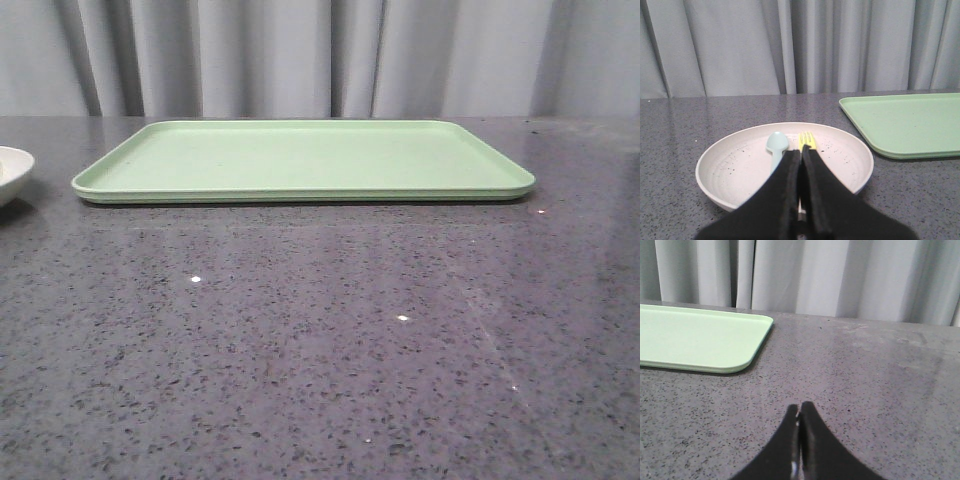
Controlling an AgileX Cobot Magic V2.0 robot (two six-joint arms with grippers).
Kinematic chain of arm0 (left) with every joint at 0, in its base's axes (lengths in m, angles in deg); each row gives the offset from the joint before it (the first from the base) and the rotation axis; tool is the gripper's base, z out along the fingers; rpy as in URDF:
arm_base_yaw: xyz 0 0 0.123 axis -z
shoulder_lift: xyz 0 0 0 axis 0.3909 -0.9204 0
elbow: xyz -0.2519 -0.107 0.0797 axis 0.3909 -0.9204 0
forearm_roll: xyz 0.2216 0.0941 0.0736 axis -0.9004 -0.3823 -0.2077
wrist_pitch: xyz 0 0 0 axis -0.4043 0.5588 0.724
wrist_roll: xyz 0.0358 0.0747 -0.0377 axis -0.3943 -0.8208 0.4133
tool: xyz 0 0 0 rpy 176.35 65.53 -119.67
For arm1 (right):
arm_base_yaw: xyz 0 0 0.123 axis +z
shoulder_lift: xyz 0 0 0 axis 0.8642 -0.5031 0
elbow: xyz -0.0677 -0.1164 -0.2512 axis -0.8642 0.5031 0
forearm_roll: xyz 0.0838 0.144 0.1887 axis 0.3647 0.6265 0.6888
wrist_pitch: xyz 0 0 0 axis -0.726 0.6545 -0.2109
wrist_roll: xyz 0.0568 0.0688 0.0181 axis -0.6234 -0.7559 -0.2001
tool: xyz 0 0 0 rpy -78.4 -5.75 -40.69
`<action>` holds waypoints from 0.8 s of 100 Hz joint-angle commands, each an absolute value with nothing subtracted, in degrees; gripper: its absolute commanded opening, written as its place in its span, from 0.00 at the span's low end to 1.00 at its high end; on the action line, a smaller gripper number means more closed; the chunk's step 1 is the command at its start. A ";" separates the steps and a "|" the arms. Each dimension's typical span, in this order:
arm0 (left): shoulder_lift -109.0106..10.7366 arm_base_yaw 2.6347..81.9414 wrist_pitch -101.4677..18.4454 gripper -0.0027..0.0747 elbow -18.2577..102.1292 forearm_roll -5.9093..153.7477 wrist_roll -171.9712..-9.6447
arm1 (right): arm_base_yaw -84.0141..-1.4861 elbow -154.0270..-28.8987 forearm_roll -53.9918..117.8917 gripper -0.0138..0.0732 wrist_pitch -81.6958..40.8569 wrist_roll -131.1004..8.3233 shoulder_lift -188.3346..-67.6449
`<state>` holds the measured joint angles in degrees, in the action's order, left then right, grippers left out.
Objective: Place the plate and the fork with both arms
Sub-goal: 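Move the left gripper above the cream plate with spoon and fork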
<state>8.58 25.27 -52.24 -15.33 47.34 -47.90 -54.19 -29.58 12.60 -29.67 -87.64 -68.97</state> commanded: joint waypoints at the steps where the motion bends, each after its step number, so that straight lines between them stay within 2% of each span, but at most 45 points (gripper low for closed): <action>1: 10.39 25.01 -57.14 0.01 -16.08 47.75 -47.67 | -54.50 -29.81 11.95 0.08 -34.34 -87.28 -67.65; 66: 10.39 25.01 -57.35 0.01 -16.08 47.75 -47.67 | -54.50 -29.81 11.95 0.08 -34.35 -87.28 -67.65; 80: 10.39 25.01 -57.12 0.01 -15.68 48.20 -47.67 | -54.50 -29.81 11.95 0.08 -38.00 -87.33 -67.65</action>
